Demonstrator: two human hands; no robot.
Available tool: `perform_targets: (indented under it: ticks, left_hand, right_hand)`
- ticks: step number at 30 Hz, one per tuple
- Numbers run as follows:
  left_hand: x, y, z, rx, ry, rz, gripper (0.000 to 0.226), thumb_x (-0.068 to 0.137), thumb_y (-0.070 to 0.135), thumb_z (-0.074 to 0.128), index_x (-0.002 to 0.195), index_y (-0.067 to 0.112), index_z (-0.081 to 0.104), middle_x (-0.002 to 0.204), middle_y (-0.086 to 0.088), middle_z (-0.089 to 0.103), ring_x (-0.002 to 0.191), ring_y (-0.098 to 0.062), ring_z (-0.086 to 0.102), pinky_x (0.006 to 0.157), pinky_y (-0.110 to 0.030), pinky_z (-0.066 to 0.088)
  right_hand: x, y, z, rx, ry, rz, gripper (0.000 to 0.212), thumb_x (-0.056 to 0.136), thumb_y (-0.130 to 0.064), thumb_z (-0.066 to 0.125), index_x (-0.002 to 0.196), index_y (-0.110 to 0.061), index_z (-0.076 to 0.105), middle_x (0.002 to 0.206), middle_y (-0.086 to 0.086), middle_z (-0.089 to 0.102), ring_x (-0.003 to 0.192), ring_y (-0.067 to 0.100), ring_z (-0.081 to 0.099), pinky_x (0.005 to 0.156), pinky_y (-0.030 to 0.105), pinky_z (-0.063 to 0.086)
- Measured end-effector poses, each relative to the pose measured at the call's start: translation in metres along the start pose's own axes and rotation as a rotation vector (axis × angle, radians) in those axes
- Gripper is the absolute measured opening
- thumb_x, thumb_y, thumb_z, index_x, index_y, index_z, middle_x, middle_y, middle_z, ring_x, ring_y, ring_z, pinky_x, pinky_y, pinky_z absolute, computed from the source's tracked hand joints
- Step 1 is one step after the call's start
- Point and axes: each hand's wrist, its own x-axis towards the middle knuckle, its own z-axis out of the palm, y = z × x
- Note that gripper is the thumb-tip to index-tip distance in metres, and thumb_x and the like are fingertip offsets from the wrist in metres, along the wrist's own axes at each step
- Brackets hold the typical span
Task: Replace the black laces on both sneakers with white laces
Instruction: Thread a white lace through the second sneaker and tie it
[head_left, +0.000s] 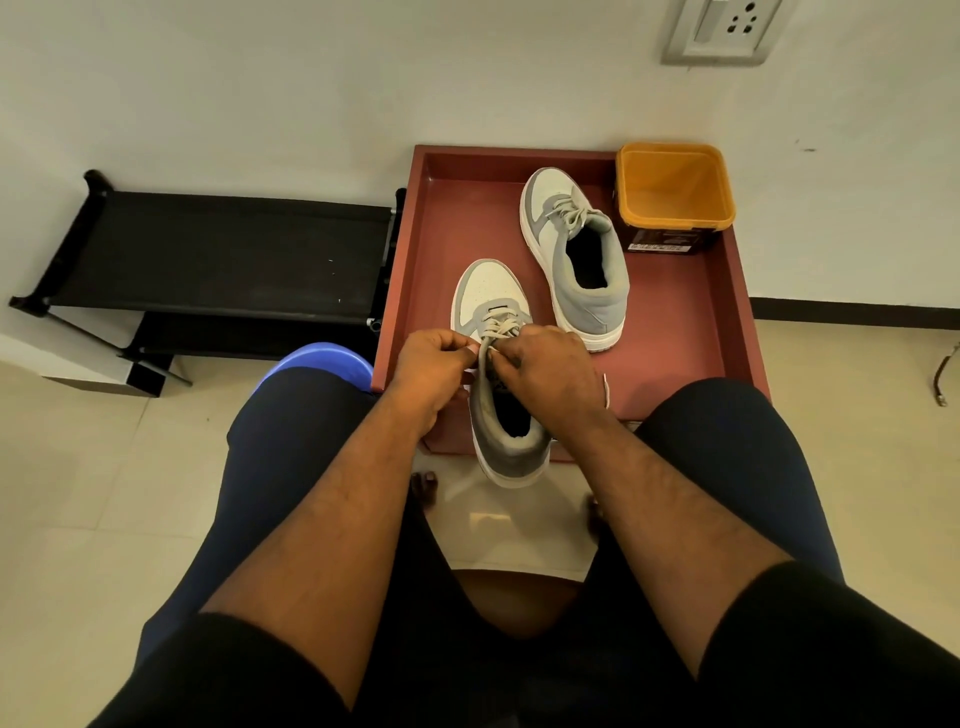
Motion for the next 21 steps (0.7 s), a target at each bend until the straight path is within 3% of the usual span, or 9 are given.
perform_targets:
  ticks: [6,9,12,15,17,21]
  left_hand:
    - [0.004,-0.004,0.006,0.030,0.018,-0.074,0.017,0.100,0.014,0.038,0.092,0.014,0.054,0.067,-0.004,0.055,0.054,-0.015,0.049,0.049,-0.029,0.041]
    - [0.003,0.001,-0.001,-0.218,0.114,-0.141,0.020,0.094,0.006,0.032,0.086,0.011,0.051,0.056,-0.002,0.048,0.046,-0.014,0.044,0.042,-0.024,0.034]
    - [0.002,0.007,-0.012,-0.527,0.192,-0.172,0.027,0.095,0.006,0.033,0.078,0.010,0.053,0.055,-0.003,0.053,0.043,-0.015,0.052,0.042,-0.022,0.043]
    - [0.004,0.009,-0.024,-0.786,0.315,-0.096,0.027,0.102,0.013,0.029,0.096,0.004,0.054,0.080,-0.015,0.069,0.060,-0.020,0.071,0.054,-0.028,0.057]
    - [0.002,0.012,-0.031,-0.937,0.474,0.019,0.021,0.105,0.017,0.028,0.111,0.011,0.047,0.091,-0.019,0.070,0.077,-0.026,0.074,0.067,-0.034,0.061]
    - [-0.007,0.013,-0.033,-0.847,0.788,0.271,0.010,0.103,0.016,0.036,0.103,0.020,0.046,0.100,-0.010,0.067,0.088,-0.018,0.071,0.078,-0.029,0.058]
  right_hand:
    - [-0.004,0.006,-0.001,0.073,0.041,0.032,0.020,0.092,-0.027,0.058,0.101,-0.020,0.074,0.086,0.005,0.066,0.082,0.027,0.056,0.072,0.037,0.042]
    - [-0.003,0.018,-0.005,0.174,0.061,0.073,0.015,0.087,-0.020,0.065,0.099,-0.020,0.074,0.088,0.002,0.063,0.087,0.025,0.052,0.078,0.041,0.042]
    - [-0.001,0.031,-0.008,0.222,0.167,0.177,0.015,0.081,-0.020,0.071,0.095,-0.023,0.075,0.094,-0.001,0.060,0.096,0.023,0.053,0.085,0.041,0.041]
    - [-0.002,0.032,-0.011,0.285,0.310,0.259,0.015,0.078,-0.022,0.075,0.093,-0.023,0.074,0.101,-0.005,0.055,0.102,0.019,0.051,0.089,0.036,0.042]
    - [-0.003,0.032,-0.011,0.351,0.336,0.267,0.019,0.080,-0.023,0.074,0.099,-0.021,0.071,0.101,-0.007,0.051,0.101,0.018,0.052,0.088,0.031,0.045]
    - [-0.008,0.028,-0.004,0.475,0.127,0.287,0.038,0.081,-0.031,0.074,0.115,-0.018,0.063,0.110,-0.001,0.056,0.101,0.017,0.056,0.088,0.031,0.049]
